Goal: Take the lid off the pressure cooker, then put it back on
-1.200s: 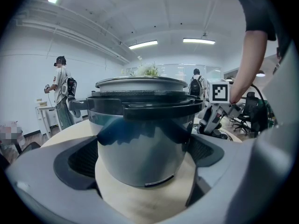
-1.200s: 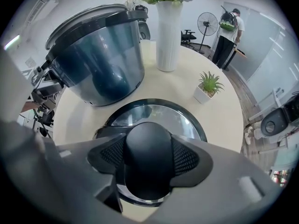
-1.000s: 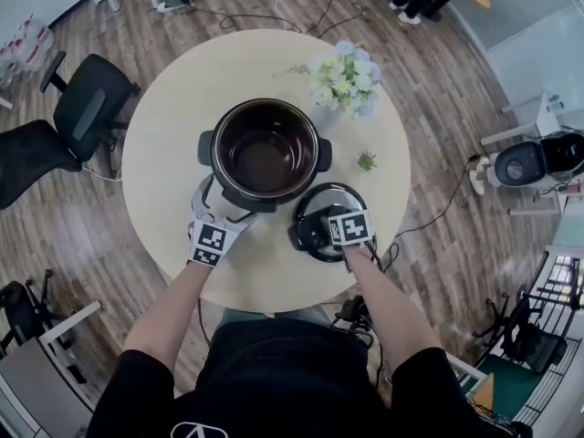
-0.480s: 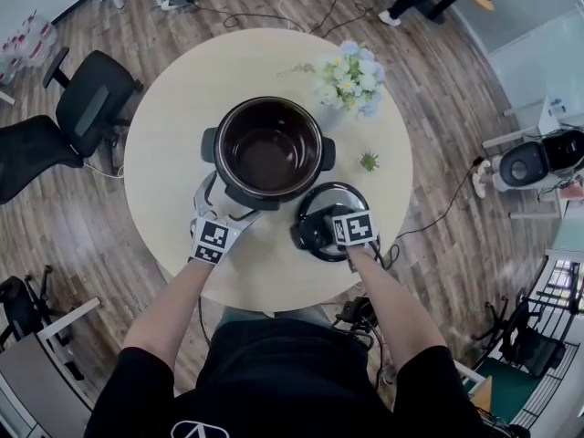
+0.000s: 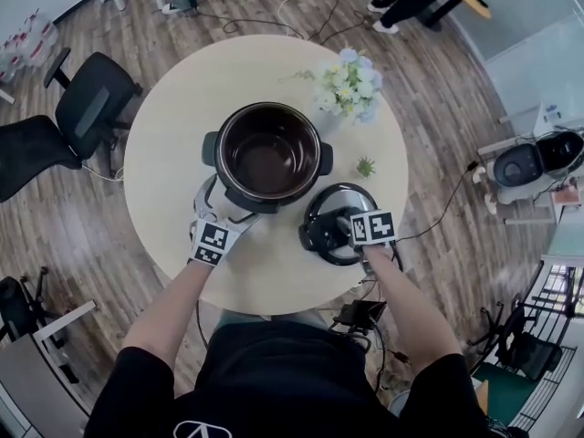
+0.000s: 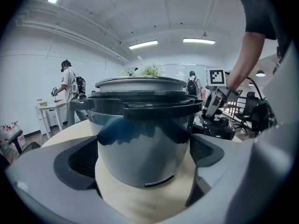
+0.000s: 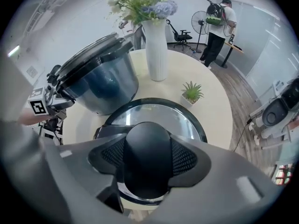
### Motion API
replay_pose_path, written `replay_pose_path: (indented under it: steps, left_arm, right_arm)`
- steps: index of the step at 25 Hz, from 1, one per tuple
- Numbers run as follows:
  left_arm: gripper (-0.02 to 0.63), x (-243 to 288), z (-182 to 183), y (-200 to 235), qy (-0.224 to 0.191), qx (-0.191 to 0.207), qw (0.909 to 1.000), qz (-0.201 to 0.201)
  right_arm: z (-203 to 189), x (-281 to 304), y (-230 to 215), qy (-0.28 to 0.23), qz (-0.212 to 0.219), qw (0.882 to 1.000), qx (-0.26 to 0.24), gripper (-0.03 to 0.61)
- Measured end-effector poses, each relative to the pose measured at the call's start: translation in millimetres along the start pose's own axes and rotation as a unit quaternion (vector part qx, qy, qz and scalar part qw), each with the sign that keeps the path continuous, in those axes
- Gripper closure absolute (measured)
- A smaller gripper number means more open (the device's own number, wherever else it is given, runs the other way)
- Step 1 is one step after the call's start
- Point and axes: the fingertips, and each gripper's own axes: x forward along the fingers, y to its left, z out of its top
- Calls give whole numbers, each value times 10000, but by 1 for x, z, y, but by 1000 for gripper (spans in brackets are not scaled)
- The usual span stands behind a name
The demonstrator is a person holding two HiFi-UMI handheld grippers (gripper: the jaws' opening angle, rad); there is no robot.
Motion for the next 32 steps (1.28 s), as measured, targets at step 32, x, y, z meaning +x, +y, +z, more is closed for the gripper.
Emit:
replay_pose_path:
  steps: [32]
  left_arm:
    - [23,2,-5,0,-47,-16,10000,-11]
  right_arm:
    - [170,-172,158,-201,905,9667,-2384,293]
